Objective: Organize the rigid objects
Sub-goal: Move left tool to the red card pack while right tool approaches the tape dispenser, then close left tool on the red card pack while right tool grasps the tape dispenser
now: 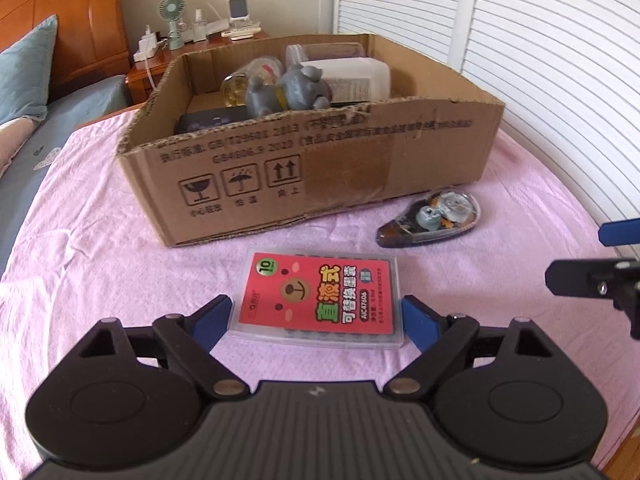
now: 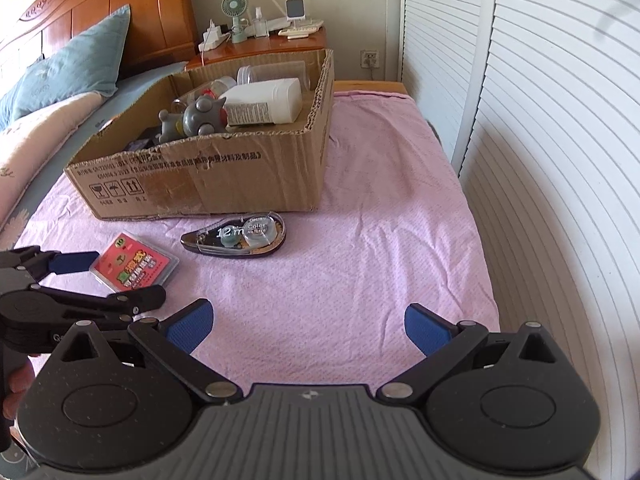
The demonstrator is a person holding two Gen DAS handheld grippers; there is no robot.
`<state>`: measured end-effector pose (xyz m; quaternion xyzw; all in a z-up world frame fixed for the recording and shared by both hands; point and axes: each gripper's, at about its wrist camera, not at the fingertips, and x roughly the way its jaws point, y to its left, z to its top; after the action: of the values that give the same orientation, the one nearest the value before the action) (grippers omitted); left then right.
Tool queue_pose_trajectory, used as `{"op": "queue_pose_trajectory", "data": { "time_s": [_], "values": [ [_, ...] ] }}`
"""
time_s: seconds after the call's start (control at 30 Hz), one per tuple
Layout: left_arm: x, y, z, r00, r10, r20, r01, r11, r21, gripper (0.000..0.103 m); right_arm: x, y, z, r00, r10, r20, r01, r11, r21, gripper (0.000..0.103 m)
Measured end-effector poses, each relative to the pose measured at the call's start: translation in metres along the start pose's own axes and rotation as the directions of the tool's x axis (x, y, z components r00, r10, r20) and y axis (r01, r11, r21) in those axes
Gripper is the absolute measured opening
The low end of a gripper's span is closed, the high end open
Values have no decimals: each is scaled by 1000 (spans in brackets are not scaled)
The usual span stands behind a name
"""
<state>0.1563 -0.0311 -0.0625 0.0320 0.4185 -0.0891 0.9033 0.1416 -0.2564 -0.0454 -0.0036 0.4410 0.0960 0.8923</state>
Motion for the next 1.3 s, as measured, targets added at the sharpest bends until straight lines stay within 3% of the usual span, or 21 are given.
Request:
{"op": "queue_pose_trajectory", "data": {
  "time_s": [0.27,0.5,0.63,1.3],
  "values": [
    [0,38,3,988,152,-22,-154,977,-146,90,28,31,6,999,16,-34,-20,992,-122,103],
    [-2,50,-3,989,146,-8,-145,974,-173,90,60,55,16,1000,5,-12,-7,986,-165,103],
    [0,52,-6,990,138,-18,-139,975,-173,102,69,56,21,1000,2,24,2,988,-153,103],
    [-2,51,-9,992,127,-7,-126,981,-150,102,85,64,31,995,52,90,-34,981,-192,103]
  ]
}}
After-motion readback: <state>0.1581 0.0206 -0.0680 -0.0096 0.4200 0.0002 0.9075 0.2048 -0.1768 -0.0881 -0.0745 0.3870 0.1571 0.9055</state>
